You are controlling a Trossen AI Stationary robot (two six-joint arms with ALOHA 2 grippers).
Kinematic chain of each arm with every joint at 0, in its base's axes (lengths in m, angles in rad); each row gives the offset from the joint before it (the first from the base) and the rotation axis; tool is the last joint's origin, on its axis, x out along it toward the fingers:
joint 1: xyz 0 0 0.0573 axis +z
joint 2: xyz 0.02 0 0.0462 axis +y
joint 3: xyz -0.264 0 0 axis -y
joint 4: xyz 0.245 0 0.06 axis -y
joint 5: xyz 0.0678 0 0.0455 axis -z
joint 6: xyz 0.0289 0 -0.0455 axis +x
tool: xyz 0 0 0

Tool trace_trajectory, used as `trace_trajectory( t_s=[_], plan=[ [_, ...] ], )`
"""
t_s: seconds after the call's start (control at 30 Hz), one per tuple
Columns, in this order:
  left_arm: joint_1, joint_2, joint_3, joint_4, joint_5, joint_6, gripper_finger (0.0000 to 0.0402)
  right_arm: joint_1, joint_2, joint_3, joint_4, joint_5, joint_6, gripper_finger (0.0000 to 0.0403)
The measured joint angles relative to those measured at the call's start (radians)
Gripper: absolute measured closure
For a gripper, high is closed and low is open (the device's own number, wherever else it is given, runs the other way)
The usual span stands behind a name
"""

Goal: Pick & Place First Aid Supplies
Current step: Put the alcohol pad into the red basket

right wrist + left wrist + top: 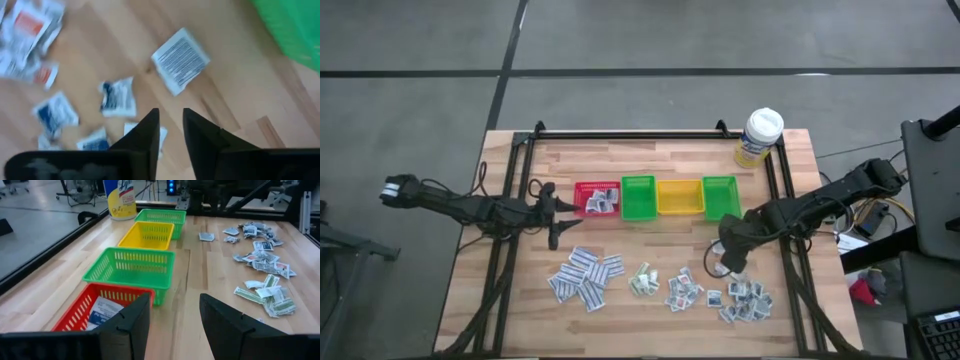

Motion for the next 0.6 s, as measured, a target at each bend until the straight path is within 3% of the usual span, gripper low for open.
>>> trace_trajectory(
  t_s=[0.13,0.6],
  plan=[
    [0.0,-0.002,0.0,0.009,0.018,0.013,0.0231,0.0,0.008,-0.001,0.001,0.027,0.16,0.029],
    [0.0,-0.002,-0.008,0.012,0.048,0.014,0.0232,0.0,0.191,-0.002,0.027,0.035,0.328,0.0236]
  ],
)
